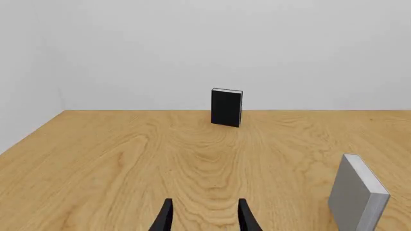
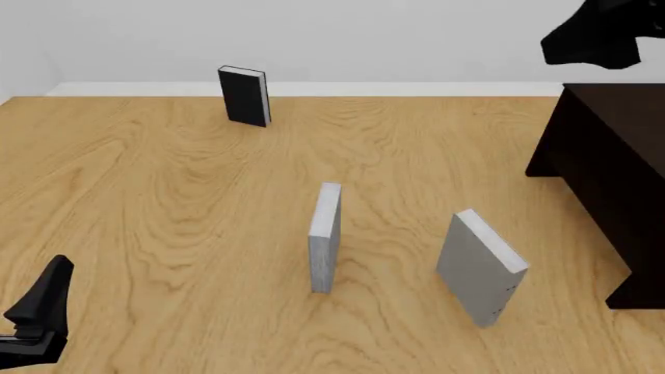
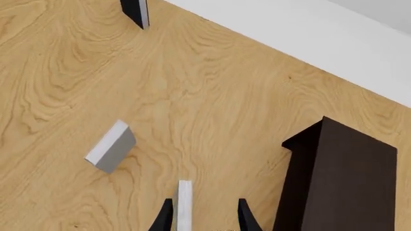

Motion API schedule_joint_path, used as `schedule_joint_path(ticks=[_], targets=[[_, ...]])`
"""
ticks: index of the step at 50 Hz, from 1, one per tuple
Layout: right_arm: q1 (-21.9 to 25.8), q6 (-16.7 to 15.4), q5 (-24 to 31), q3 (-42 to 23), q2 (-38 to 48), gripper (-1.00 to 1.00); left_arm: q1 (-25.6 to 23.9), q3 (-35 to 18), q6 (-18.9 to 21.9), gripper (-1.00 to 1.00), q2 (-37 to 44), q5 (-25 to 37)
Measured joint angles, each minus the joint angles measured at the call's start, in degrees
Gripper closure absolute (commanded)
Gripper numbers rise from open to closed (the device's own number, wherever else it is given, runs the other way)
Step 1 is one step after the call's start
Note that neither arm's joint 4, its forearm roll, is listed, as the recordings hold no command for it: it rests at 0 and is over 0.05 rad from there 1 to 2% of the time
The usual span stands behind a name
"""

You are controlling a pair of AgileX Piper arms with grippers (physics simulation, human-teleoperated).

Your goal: Pick up the book on the right and place it on the cabinet shelf.

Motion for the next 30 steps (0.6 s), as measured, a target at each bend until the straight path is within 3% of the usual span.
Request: schedule_joint_path(ticks=[30], targets=[[2.43,0.35,-5.78,9.3,3.44,-1.0,0.0,0.0,0.0,-1.0,0.0,0.0]])
